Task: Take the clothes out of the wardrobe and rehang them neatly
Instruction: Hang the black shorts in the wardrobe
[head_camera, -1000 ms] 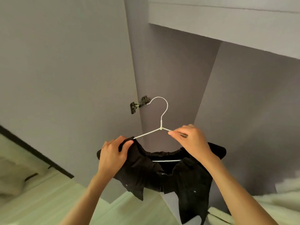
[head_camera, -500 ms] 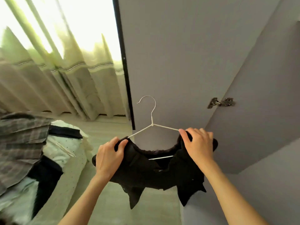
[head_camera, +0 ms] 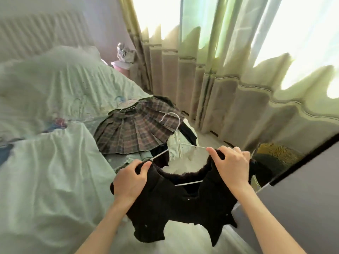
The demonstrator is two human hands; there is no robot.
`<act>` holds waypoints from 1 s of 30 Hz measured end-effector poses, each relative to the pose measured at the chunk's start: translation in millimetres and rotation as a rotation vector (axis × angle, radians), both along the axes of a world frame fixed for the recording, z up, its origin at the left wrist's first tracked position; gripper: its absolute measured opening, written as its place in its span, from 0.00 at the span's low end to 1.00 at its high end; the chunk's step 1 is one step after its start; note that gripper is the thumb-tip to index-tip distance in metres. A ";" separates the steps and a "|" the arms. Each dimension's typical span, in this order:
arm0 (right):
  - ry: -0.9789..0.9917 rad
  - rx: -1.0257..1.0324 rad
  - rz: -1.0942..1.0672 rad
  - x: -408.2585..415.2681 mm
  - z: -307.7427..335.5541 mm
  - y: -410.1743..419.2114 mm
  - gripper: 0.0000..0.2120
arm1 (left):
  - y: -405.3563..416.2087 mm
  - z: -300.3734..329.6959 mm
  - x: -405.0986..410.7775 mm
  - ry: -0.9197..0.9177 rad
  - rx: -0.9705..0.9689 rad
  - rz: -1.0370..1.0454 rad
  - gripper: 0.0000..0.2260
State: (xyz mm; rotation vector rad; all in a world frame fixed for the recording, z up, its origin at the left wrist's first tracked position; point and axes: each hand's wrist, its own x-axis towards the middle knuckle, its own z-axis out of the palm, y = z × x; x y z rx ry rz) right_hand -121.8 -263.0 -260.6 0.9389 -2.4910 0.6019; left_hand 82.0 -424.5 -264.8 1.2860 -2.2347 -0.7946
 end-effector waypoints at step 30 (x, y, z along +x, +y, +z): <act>0.270 -0.595 0.438 -216.8 259.5 -355.2 0.29 | -267.3 232.3 -172.5 0.550 -0.465 0.399 0.14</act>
